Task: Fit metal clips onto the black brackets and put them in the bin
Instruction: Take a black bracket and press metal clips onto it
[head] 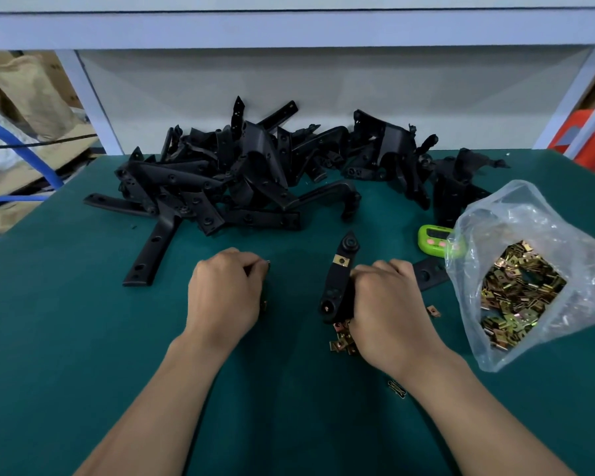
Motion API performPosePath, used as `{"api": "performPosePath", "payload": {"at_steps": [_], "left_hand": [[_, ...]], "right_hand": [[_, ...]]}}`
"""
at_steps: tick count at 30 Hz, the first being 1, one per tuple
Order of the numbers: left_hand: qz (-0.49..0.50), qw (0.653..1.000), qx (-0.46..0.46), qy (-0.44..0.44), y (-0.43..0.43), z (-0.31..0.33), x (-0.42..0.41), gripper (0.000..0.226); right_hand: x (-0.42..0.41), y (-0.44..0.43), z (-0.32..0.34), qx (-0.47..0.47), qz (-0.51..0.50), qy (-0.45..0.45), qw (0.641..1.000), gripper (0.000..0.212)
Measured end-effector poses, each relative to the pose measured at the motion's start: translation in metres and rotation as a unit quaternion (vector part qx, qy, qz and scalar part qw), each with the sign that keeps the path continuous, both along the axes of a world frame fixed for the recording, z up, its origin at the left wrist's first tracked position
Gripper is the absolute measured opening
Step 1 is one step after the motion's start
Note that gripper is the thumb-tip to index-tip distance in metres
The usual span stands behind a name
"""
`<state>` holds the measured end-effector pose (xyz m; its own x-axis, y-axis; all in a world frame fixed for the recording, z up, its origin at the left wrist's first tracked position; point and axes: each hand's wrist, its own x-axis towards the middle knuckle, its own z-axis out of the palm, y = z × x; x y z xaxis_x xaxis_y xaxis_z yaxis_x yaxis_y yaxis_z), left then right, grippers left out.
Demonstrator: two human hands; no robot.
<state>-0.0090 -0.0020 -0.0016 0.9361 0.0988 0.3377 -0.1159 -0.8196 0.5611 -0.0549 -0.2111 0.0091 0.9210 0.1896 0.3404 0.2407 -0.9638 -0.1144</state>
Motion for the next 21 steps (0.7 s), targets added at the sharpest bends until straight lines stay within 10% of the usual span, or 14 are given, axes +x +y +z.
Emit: {"api": "performPosePath", "payload": {"at_steps": [7,21], "left_hand": [[0.074,0.995,-0.069,-0.010,-0.016,0.008,-0.011,0.019],[-0.228,0.909,-0.311,0.157,-0.030,0.010,-0.015,0.018]], "right_hand": [[-0.001,0.001,0.004,0.004,0.000,0.017,1.000,0.045],[-0.009,0.015,0.016,0.316,0.074,-0.007,0.946,0.020]]}}
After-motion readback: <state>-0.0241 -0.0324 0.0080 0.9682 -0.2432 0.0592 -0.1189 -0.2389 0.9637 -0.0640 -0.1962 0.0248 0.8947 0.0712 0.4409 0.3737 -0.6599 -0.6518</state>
